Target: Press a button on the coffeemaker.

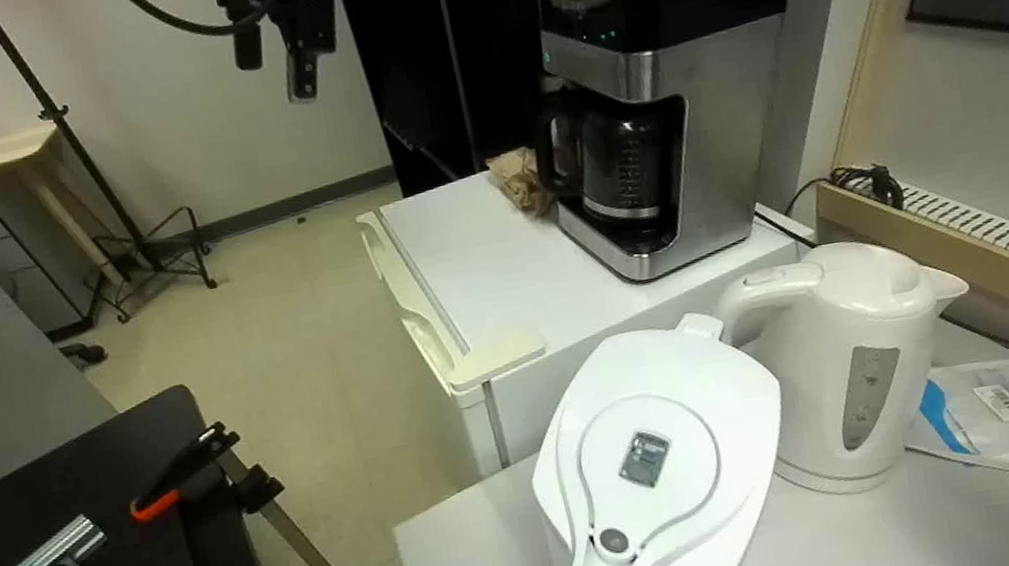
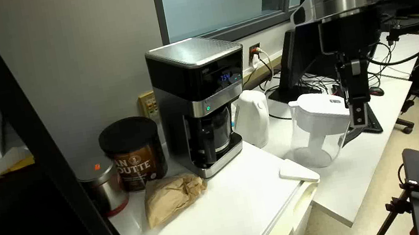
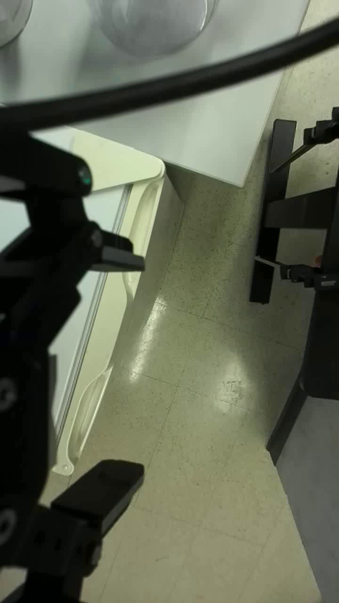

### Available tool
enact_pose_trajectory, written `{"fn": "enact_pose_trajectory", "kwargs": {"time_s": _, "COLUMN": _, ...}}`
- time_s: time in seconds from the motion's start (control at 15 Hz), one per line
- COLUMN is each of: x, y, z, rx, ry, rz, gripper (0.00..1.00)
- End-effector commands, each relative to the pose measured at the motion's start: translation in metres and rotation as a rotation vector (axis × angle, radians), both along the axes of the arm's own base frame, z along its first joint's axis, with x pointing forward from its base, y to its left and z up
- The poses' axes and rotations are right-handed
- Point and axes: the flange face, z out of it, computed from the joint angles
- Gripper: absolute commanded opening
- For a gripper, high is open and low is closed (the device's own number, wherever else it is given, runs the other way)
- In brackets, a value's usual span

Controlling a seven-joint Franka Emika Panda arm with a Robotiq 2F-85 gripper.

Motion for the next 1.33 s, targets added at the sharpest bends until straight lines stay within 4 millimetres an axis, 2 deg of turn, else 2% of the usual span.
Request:
{"fn": "enact_pose_trajectory", "kwargs": {"time_s": 0.0, "x": 0.0, "y": 0.0, "z": 0.0, "rx": 0.0, "ry": 0.0, "rz": 0.0, "gripper": 1.0}}
{"fn": "enact_pose_trajectory", "kwargs": {"time_s": 0.73, "x": 0.001, "y": -0.002, "z": -0.001, "rx": -0.022, "ry": -0.014, "rz": 0.017, "gripper": 1.0}}
{"fn": "enact_pose_trajectory", "kwargs": {"time_s": 1.27, "x": 0.009, "y": -0.025, "z": -0.015, "rx": -0.337, "ry": -0.114, "rz": 0.324, "gripper": 1.0}}
